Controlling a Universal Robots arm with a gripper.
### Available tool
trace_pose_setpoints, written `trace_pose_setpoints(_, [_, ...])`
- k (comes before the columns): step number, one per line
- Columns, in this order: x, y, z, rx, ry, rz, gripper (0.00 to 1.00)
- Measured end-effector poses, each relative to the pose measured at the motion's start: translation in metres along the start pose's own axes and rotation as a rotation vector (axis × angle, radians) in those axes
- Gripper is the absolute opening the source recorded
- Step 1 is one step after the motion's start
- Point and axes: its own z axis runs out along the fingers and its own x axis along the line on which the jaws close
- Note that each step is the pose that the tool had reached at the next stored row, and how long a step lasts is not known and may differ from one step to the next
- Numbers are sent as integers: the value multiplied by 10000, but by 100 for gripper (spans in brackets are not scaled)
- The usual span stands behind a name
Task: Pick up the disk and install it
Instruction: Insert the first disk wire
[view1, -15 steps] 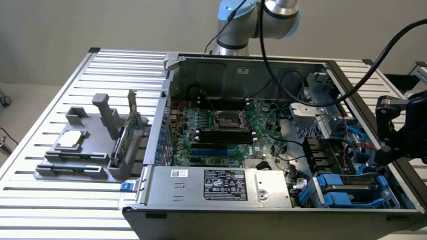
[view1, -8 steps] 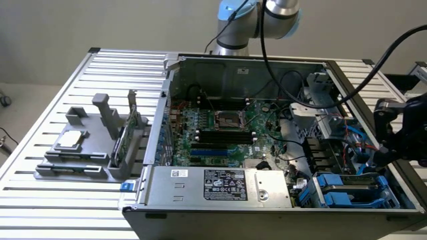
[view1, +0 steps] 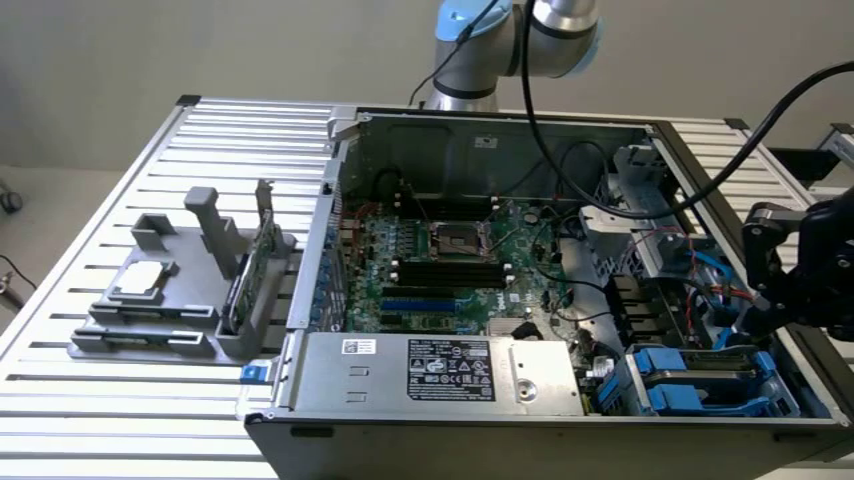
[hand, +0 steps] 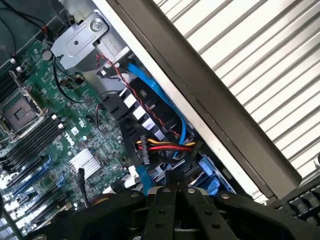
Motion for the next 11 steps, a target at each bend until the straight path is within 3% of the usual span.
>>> trace_pose_setpoints(5, [-7,-5,35,-59,-46,454,12])
trace_pose_setpoints(6, [-8,-6,41,-71,-54,541,18])
trace_pose_setpoints(8, [-11,-8,54,-92,-72,712,18])
trace_pose_setpoints(9, [-12,-9,59,-103,-81,794,24])
trace_pose_setpoints(11, [-16,-12,71,-125,-99,969,24])
